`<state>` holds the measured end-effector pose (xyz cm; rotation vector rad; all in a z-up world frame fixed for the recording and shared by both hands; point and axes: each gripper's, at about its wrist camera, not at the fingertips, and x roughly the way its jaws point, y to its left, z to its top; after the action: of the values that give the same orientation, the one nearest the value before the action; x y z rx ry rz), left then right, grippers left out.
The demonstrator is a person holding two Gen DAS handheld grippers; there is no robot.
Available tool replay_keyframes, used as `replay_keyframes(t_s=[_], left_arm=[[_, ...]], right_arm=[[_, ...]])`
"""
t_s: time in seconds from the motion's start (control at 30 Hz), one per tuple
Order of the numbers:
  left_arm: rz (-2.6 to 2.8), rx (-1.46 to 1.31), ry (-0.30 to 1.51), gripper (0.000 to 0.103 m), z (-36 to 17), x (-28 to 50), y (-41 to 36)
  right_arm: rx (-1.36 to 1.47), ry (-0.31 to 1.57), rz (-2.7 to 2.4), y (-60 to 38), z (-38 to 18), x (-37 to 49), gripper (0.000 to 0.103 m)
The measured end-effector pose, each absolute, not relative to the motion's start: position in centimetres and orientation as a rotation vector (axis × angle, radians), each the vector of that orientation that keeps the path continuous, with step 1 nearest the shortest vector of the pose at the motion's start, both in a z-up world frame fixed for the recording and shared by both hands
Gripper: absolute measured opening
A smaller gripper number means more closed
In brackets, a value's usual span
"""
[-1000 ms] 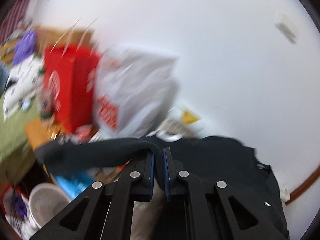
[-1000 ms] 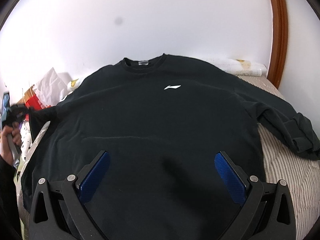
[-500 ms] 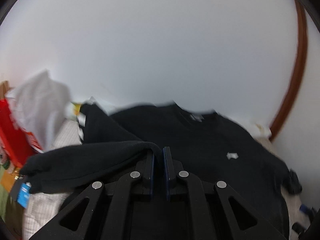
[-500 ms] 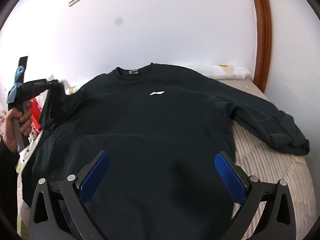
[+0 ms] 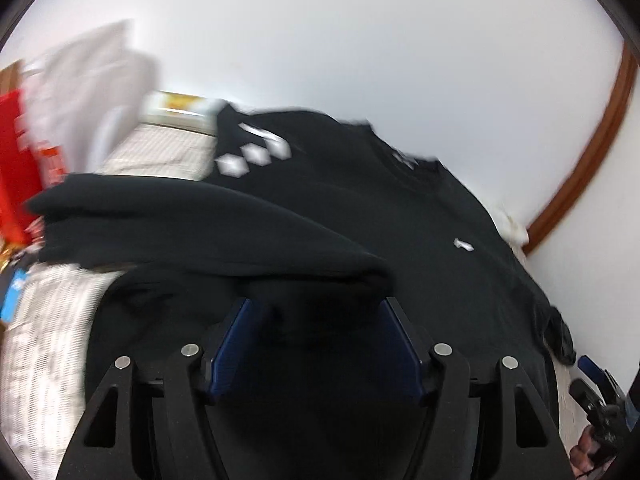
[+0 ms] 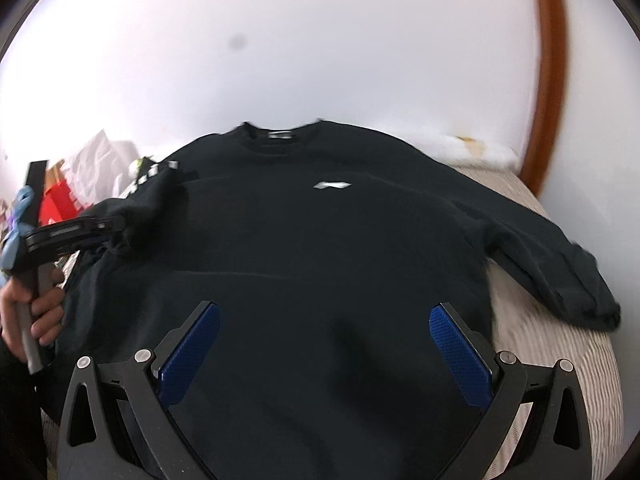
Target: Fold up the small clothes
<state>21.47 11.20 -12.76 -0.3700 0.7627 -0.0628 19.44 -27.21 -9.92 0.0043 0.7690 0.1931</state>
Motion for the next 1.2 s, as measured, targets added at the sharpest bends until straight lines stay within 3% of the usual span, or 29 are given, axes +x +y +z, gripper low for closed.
replay_keyframes(t_s=[0.13,0.43,0.8,0.83,0.87,0.9,1.0,1.2], left_arm=[[0.045,-0.424,0.768,0.065,-13.5,18.0,17.1],[0.079,-0.5,0.835,0.064,-17.1,15.7,23.2],[0.084,-0.39,0.818,0.063,-17.6,17.9,21.4],[0.084,-0.391,0.814,0.063,-17.6,17.9,21.5],[0.083,-0.391,0.811,0.063,-17.6,17.9,21.5],[0.083,-0.387,0.807,0.063,-17.6,17.9,21.5],[0.098,-0.346,0.813,0.063,-17.7,18.0,21.0],[0.11,-0.323,0.821,0.063,-17.6,18.1,20.8]], right_arm=[[-0.057,0.767,0.269,-22.1,-8.9,21.3,0.1],[-0.255,0.737,0.445,-7.6,-8.4,26.7,0.079],[-0.316,0.742,0.594,2.5,-11.0,32.5,0.078],[-0.313,0.755,0.607,3.0,-11.4,33.0,0.075],[-0.305,0.776,0.616,3.6,-12.2,33.7,0.048],[-0.298,0.811,0.631,4.1,-13.0,34.4,0.011],[-0.234,0.811,0.652,3.7,-12.9,34.8,0.007],[-0.055,0.62,0.578,-3.5,-7.0,33.4,0.007]])
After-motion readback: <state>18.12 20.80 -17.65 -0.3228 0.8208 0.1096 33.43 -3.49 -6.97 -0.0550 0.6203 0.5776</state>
